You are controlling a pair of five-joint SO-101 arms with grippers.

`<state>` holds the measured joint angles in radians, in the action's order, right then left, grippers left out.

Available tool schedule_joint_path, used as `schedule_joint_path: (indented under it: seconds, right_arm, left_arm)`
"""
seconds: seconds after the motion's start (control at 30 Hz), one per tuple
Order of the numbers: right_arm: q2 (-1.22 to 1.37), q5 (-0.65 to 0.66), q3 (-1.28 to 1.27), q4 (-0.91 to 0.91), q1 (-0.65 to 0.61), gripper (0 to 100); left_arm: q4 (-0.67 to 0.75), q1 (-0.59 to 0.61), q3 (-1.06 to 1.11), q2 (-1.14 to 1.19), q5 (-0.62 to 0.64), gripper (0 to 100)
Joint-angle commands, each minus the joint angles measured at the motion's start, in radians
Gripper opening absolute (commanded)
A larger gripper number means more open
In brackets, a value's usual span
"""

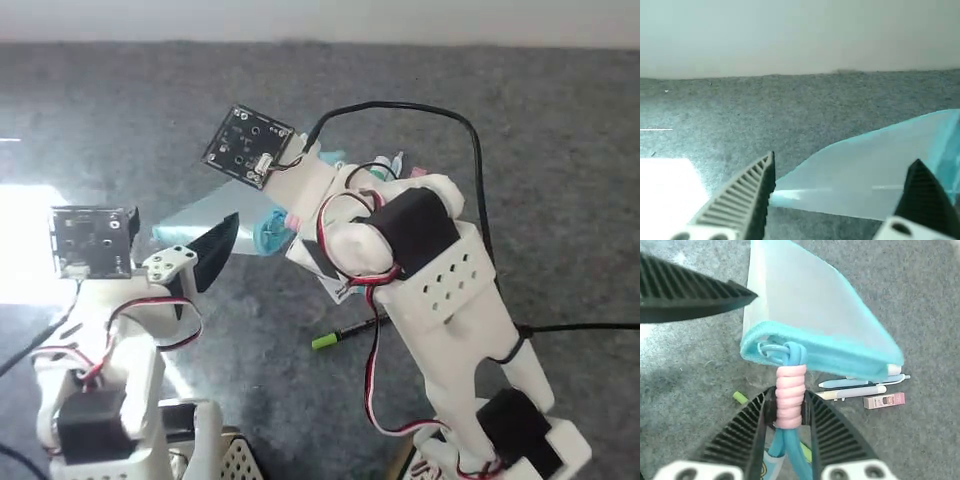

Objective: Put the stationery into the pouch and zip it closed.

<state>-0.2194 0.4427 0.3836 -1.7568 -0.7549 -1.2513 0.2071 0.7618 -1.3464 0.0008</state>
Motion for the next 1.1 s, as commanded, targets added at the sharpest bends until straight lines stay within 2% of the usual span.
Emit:
schedule_joint_path:
  seconds: [0.0, 0.13, 0.47, 0.63, 0.73, 0.93, 1.07]
  right_arm:
    - [-0.048, -0.015, 0.005, -0.036, -0.033, 0.8]
    - [-0.048, -0.015, 0.005, -0.036, -0.041, 0.8]
    - [-0.047, -0.015, 0.008, -0.025, -0.033, 0.8]
    - [-0.025, -0.015, 0.009, 0.007, 0.064, 0.8]
    - [0.015, -0.015, 0.009, 0.027, 0.107, 0.8]
    - [0.038, -0.051, 0.060, 0.016, 0.058, 0.8]
    - [0.038, -0.051, 0.091, 0.016, 0.030, 0.7]
  left_arm:
    - [-0.012, -0.057, -0.041, 0.005, -0.002, 38]
    - [-0.037, -0.117, -0.031, 0.003, -0.002, 38]
    - [-0.071, -0.109, -0.002, -0.002, -0.029, 38]
    - [-0.074, -0.018, -0.001, 0.005, -0.046, 38]
    - [-0.072, -0.017, 0.001, 0.005, -0.058, 38]
    - [-0.068, -0.021, -0.002, 0.002, -0.057, 38]
    - [-0.087, -0.110, -0.001, -0.002, -0.057, 38]
